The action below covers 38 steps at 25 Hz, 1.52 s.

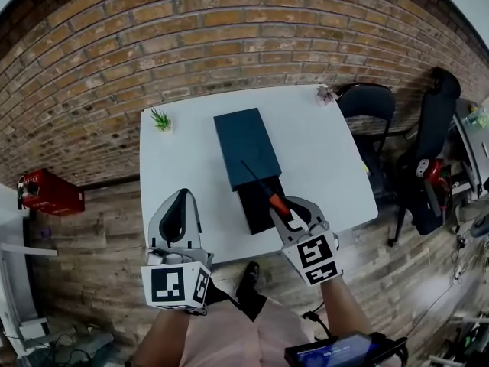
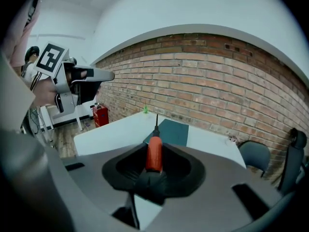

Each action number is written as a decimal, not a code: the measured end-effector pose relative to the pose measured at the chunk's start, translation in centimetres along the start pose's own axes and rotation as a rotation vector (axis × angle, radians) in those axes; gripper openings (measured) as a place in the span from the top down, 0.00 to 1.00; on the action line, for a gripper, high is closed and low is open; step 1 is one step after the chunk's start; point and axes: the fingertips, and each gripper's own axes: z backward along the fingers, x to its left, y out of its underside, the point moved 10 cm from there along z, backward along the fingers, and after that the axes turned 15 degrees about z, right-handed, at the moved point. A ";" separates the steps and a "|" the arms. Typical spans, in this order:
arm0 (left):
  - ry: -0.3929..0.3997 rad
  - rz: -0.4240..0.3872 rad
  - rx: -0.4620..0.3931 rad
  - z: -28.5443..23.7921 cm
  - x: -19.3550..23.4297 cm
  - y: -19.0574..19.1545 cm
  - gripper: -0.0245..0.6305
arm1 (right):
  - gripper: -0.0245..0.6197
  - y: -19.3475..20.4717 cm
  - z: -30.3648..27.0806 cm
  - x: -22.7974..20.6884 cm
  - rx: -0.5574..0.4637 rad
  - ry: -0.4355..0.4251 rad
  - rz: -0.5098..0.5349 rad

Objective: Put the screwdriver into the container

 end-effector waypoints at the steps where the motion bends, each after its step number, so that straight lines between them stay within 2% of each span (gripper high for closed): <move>1: -0.005 0.005 0.007 0.0 -0.2 0.5 0.94 | 0.80 0.8 0.1 0.2 0.014 -0.013 0.003; 8: -0.039 0.020 0.046 -0.5 -0.6 3.4 0.94 | 0.80 5.6 -0.4 1.2 0.088 -0.089 -0.007; 13: -0.057 0.027 0.070 -0.8 -0.1 4.7 0.94 | 0.80 7.3 -1.5 1.3 0.135 -0.113 0.006; 38: -0.069 0.052 0.137 -5.2 1.7 6.1 0.94 | 0.79 8.5 -7.6 0.8 0.239 -0.239 0.034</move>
